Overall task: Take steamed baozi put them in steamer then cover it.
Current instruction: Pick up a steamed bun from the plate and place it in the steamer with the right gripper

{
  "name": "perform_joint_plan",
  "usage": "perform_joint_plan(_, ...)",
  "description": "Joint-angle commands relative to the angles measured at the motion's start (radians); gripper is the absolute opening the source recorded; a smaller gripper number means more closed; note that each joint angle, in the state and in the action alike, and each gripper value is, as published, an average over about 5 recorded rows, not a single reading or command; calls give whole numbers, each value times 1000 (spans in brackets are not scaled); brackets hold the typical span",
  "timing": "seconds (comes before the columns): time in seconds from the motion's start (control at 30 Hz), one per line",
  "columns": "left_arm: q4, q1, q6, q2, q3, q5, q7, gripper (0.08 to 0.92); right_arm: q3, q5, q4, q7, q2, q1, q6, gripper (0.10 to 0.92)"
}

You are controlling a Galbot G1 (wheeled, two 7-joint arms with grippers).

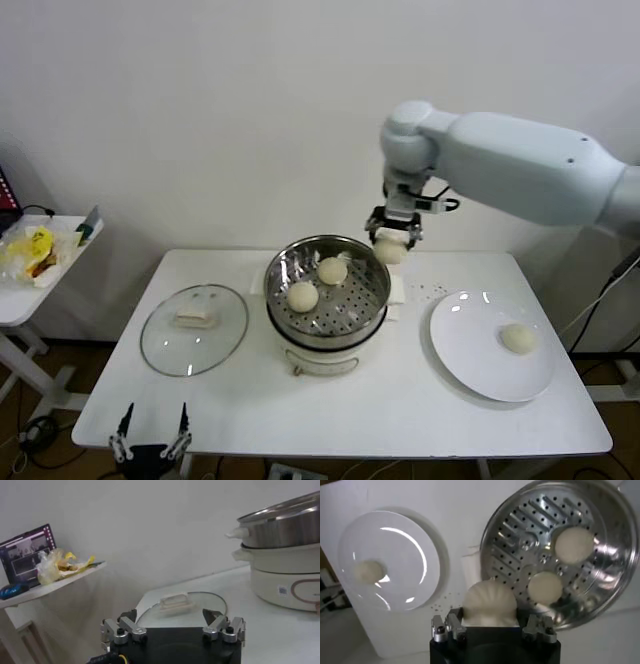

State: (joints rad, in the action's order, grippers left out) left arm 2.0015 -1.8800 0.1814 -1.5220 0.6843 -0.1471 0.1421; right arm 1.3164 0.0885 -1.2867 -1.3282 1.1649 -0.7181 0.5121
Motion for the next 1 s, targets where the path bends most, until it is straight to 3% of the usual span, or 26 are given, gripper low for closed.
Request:
perform_joint_plan(0.03,12,-3,-13,5,24,10,-2,823,-39,103,-1,-8,166,142,58,704)
perform_joint_plan(0.67,-8,3,-16,11,36,18,-5,823,-21,152,0,1,193,254,61,707)
perform_joint_plan(0.9,-8,4,-17,10,34,16,-4,823,-39,157,3,-4,183,249,52,813)
perform_joint_plan(1.0,-7,5,-17,9,34,16,-4,823,-54,148,3,-6,169,235,49,821)
